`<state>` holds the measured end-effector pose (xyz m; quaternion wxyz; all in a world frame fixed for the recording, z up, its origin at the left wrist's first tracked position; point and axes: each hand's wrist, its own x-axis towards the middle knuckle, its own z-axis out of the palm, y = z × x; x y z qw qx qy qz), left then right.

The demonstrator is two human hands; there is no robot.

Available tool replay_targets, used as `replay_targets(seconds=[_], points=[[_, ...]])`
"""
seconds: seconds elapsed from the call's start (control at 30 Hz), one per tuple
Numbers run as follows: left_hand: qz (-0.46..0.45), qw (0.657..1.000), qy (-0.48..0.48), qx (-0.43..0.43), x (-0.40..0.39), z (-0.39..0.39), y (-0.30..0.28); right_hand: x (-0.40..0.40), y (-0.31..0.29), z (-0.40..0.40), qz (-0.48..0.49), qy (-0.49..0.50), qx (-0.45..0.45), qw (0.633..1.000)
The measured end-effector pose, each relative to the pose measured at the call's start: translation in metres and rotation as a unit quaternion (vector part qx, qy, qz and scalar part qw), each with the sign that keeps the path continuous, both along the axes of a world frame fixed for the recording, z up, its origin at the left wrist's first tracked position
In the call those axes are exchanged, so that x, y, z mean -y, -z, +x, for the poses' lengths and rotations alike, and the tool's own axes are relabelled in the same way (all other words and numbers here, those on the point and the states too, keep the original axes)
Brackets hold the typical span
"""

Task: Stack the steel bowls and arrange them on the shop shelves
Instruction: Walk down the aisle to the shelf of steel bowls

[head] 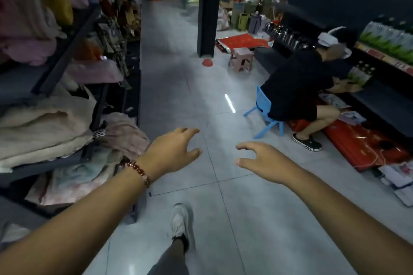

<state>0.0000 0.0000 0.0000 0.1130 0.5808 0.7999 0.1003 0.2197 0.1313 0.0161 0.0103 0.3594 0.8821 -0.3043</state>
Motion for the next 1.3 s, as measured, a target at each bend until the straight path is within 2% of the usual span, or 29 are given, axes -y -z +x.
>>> replay_targets(seconds=[0.17,0.4,0.67,1.0,1.13,1.3], points=[[-0.023,0.999,-0.019,0.029,-0.067,-0.061,0.032,-0.070,0.032,-0.070,-0.050,-0.002,0.021,0.999],[-0.068,0.997,-0.017,0.037,-0.202,-0.196,0.048,-0.200,0.051,-0.214,-0.071,0.021,0.026,0.997],[-0.087,0.996,0.011,0.001,-0.327,-0.289,0.039,-0.323,0.044,-0.293,-0.059,0.027,0.038,0.997],[-0.101,0.995,-0.010,-0.011,-0.542,-0.406,0.060,-0.552,0.073,-0.391,-0.051,0.056,-0.015,0.997],[-0.130,0.991,-0.036,0.009,-0.650,-0.454,0.065,-0.658,0.081,-0.442,-0.077,0.015,0.021,0.997],[-0.113,0.993,-0.034,0.001,-0.754,-0.497,0.049,-0.763,0.066,-0.497,-0.085,-0.005,0.037,0.996]])
